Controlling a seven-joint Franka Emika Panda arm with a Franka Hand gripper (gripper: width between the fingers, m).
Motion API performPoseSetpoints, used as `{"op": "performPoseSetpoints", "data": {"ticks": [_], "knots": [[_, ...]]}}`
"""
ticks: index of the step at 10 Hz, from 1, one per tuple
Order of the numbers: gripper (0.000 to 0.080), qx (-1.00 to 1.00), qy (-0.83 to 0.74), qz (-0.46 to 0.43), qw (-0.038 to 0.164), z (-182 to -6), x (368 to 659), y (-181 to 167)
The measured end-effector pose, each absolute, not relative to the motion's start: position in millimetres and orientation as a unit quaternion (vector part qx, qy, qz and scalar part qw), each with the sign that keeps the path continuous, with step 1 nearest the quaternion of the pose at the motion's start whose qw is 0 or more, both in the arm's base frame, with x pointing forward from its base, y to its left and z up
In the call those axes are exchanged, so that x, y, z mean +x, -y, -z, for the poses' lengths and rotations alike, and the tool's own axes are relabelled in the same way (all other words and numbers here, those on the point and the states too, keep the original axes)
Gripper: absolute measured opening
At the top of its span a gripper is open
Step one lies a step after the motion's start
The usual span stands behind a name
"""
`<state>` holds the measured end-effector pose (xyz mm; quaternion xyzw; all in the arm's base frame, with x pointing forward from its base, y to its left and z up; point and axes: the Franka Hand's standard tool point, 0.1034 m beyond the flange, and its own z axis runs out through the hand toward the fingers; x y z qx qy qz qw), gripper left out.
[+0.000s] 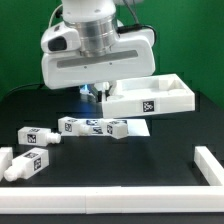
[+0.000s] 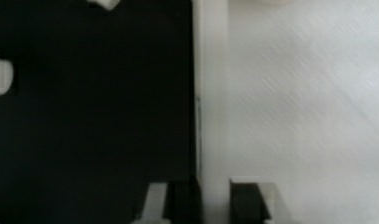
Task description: Assemble one leg
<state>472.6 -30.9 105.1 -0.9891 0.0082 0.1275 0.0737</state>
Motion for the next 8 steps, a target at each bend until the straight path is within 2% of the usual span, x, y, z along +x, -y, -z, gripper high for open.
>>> {"op": "performPoseSetpoints", "data": {"ticks": [4,6,7,8], "knots": [[0.0057,-0.988,-0.010,-0.137,0.074,-99.8,477.6,35.2],[0.0057,-0.986,-0.013,-0.145,0.075,-93.7,525.3,50.2],[0.0057,-0.988,-0.020,-0.138,0.069,-87.4,549.4,51.0],[0.0057,-0.989,-0.019,-0.134,0.066,-82.5,555.2,46.2]]}}
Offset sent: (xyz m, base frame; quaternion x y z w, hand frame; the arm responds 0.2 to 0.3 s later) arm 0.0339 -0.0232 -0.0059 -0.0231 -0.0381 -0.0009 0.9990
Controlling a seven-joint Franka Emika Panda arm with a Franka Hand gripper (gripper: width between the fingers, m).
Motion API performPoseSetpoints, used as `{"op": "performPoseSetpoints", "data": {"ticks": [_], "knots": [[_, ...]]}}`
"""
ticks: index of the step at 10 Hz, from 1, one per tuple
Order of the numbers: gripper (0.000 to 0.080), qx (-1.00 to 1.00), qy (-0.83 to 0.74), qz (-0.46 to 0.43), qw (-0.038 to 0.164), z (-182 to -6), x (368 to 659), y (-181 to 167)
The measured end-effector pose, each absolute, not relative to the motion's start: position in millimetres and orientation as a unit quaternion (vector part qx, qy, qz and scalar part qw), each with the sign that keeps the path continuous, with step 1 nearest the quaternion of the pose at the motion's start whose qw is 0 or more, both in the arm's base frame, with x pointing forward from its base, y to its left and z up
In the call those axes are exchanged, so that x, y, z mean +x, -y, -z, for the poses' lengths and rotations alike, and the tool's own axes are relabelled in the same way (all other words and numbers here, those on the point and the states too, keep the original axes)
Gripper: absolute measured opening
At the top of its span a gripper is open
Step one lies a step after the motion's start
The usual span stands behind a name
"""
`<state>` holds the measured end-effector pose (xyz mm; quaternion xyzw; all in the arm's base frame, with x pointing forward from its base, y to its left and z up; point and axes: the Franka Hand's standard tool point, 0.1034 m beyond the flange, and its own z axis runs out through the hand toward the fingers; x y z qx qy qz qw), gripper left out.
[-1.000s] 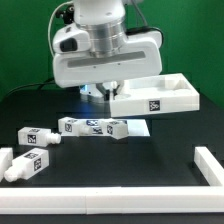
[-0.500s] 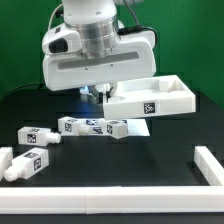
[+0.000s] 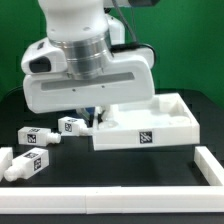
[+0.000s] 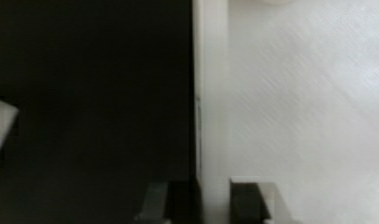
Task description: Assemble one leg
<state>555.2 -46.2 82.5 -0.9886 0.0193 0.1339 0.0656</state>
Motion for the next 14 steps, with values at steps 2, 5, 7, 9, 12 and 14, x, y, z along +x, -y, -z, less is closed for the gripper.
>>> {"op": "performPoseSetpoints", "data": {"ticks": [2,5,7,9,12,14], "knots": [[0.0057,-0.988,-0.020,-0.135,0.065,-81.5,553.8,47.5],[0.0057,-0.992,0.006,-0.122,0.042,-60.6,551.5,39.9],[0.0057,-0.991,0.021,-0.127,0.032,-34.3,562.8,32.2],[0.0057,-0.992,0.002,-0.122,0.030,-23.5,578.1,29.9],[0.0057,-0.992,-0.007,-0.122,0.032,-22.7,578.9,31.7],[0.0057,-0.992,-0.009,-0.123,0.032,-20.5,578.4,30.3]]}}
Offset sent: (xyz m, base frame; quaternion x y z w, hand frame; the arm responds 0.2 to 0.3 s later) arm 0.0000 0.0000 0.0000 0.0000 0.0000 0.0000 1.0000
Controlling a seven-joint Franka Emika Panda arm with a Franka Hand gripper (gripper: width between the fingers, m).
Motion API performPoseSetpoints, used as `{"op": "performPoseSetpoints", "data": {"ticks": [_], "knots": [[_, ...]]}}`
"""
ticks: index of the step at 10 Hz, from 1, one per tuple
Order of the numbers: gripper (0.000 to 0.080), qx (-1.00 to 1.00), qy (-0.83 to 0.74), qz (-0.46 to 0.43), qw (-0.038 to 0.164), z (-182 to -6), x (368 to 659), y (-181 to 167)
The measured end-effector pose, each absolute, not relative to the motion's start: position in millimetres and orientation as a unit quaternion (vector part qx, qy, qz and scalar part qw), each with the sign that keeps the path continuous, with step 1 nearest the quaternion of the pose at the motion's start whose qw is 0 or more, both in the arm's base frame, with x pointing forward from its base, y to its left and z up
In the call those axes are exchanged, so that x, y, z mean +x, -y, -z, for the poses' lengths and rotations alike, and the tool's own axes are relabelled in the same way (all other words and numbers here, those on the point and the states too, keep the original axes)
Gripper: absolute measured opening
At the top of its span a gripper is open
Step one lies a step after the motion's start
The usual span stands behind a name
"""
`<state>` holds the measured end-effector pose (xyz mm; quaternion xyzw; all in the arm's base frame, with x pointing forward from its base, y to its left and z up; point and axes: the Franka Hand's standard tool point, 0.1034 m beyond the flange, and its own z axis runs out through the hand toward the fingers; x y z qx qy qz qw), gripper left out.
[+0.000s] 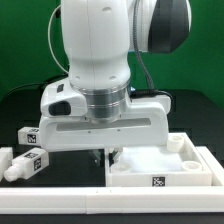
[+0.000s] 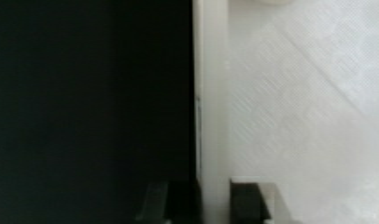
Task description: Assemble one leg
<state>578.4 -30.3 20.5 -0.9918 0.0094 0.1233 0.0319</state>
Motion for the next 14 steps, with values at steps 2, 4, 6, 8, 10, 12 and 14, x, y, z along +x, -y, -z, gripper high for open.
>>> {"op": "performPoseSetpoints", "data": {"ticks": [2,4,6,8,10,12,14], "knots": [[0.0057,-0.992,-0.015,-0.121,0.025,-12.8,591.5,21.9],[0.0057,-0.992,-0.017,-0.121,0.024,-12.9,600.6,22.1],[0.0057,-0.990,-0.026,-0.135,0.018,-12.8,600.9,21.9],[0.0057,-0.990,-0.026,-0.137,0.015,-12.8,600.5,22.5],[0.0294,-0.990,-0.026,-0.137,0.015,-12.8,600.5,22.4],[0.0572,-0.990,-0.028,-0.140,0.021,-19.7,597.0,23.1],[0.0633,-0.988,-0.024,-0.148,0.033,-45.8,569.8,26.8]]}}
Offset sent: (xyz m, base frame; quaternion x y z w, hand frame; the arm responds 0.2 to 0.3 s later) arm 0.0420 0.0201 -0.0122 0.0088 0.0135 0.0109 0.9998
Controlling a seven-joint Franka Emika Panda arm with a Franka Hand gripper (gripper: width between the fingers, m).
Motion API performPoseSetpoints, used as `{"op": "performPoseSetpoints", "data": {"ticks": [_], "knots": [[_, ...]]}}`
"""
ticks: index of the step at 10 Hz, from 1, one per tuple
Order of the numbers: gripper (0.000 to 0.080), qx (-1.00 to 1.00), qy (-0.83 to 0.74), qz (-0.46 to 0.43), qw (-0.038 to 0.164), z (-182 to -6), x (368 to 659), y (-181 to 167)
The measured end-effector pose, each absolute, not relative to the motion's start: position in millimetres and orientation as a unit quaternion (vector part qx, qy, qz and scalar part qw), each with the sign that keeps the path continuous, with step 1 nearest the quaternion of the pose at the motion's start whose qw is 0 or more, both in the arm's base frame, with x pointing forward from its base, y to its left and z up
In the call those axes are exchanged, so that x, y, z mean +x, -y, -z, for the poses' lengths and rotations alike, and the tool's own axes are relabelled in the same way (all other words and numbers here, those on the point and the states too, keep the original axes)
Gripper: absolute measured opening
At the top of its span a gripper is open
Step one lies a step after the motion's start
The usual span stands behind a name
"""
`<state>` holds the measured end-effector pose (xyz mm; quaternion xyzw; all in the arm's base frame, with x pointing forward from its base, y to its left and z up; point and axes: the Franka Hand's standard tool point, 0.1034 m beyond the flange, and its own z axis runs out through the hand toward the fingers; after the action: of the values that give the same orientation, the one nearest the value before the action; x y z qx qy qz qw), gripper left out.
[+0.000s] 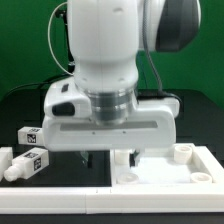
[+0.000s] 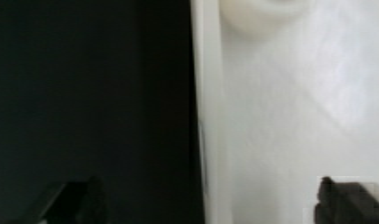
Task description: Assemble one leg
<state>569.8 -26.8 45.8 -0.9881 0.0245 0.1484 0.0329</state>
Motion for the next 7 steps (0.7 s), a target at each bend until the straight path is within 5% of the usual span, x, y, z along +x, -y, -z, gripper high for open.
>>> {"op": "performPoseSetpoints", "data": {"ticks": [2,7], "knots": [[0.0647,-0.990,-0.011,-0.137,0.038,-71.3,539.1,13.9],[0.0649,-0.990,-0.014,-0.139,0.033,-70.7,528.1,3.0]]}}
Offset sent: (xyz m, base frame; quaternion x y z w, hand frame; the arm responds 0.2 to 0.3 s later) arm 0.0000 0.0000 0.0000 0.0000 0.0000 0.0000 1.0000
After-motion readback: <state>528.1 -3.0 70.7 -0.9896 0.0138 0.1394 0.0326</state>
